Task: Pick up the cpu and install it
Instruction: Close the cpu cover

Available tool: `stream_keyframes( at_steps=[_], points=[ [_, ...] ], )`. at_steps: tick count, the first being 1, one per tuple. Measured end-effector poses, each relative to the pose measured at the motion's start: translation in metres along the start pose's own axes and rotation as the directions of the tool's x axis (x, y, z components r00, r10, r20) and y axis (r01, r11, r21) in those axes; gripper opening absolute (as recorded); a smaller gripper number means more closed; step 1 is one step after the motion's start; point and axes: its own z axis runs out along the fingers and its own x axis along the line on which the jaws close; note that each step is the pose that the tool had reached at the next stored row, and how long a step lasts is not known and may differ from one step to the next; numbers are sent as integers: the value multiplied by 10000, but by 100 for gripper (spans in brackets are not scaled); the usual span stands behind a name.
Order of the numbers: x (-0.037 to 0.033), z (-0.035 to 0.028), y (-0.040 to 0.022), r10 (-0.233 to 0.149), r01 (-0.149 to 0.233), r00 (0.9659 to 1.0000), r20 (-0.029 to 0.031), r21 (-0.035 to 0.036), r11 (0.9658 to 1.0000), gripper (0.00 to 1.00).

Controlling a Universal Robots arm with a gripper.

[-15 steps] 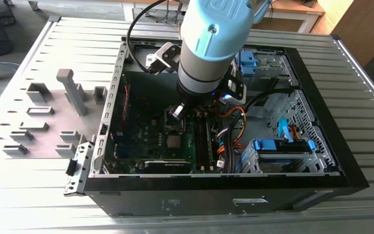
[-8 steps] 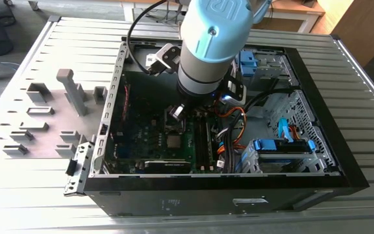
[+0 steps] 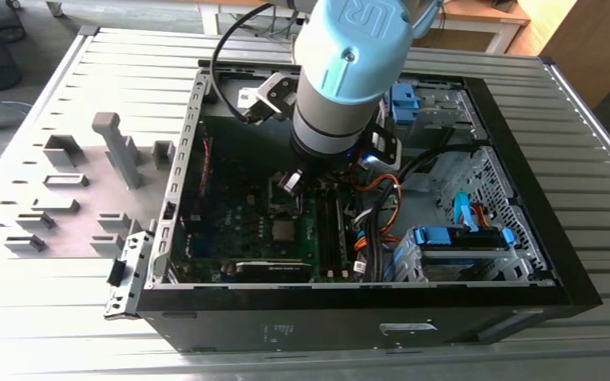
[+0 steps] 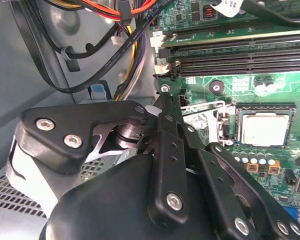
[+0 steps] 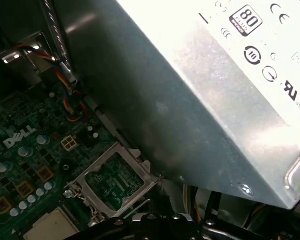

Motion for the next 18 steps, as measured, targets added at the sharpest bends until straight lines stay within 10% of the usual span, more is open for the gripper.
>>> stream_keyframes(
  at_steps=[18],
  points=[
    [-23, 114, 12, -224, 224, 9997, -77, -32, 9997, 11]
  ],
)
